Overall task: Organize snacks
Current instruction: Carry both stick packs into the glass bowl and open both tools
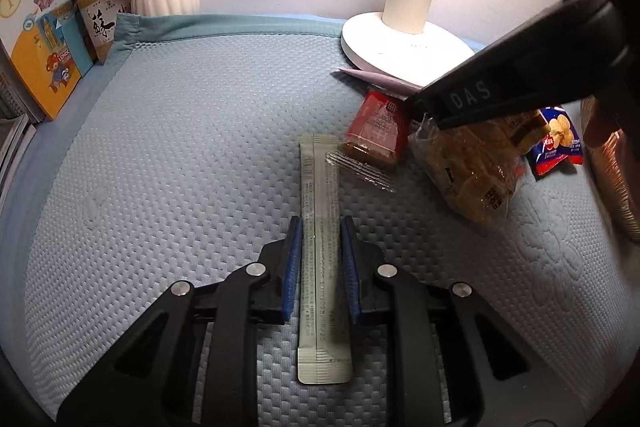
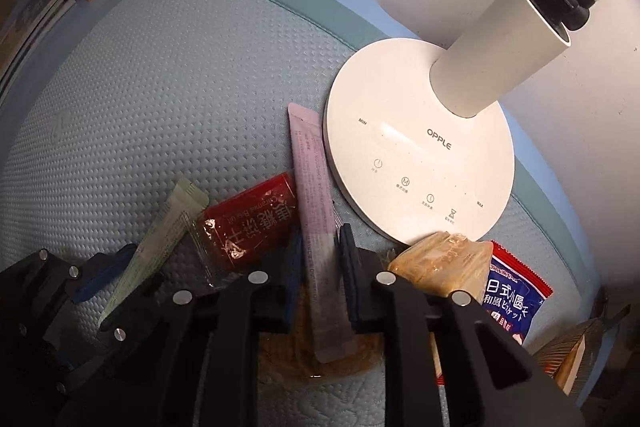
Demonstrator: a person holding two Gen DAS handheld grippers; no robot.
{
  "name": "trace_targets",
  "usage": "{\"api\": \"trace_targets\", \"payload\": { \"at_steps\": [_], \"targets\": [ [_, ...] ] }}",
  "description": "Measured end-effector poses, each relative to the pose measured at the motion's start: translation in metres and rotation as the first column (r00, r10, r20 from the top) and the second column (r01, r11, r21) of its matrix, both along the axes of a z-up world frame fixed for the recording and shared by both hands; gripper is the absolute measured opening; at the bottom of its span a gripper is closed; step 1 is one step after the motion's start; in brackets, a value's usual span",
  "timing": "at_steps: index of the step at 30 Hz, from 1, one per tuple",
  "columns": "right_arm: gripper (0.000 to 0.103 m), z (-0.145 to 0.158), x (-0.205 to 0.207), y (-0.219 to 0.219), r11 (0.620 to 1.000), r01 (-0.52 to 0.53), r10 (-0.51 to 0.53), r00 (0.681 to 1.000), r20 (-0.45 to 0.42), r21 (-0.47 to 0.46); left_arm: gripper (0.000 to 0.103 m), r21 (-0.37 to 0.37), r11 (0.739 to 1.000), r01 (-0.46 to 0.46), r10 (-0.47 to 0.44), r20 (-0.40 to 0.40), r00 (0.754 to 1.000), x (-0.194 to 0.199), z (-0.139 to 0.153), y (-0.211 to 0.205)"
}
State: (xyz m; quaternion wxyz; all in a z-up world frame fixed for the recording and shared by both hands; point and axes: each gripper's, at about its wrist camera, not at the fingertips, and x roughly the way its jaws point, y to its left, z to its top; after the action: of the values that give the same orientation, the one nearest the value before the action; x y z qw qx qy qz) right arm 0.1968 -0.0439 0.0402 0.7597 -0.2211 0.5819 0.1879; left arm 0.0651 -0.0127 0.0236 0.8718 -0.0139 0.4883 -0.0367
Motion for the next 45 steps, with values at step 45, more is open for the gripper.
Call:
{"api": "trace_targets", "payload": {
  "at_steps": [45],
  "targets": [
    [0.032,-0.018,-0.248,-0.187,0.901,0.340,-0.382,0.916,0.123,0.269,0.018,-0.102,0.971,0.217,-0.216,0.018,0.976,-0.112,0.003,-0.055]
  ]
}}
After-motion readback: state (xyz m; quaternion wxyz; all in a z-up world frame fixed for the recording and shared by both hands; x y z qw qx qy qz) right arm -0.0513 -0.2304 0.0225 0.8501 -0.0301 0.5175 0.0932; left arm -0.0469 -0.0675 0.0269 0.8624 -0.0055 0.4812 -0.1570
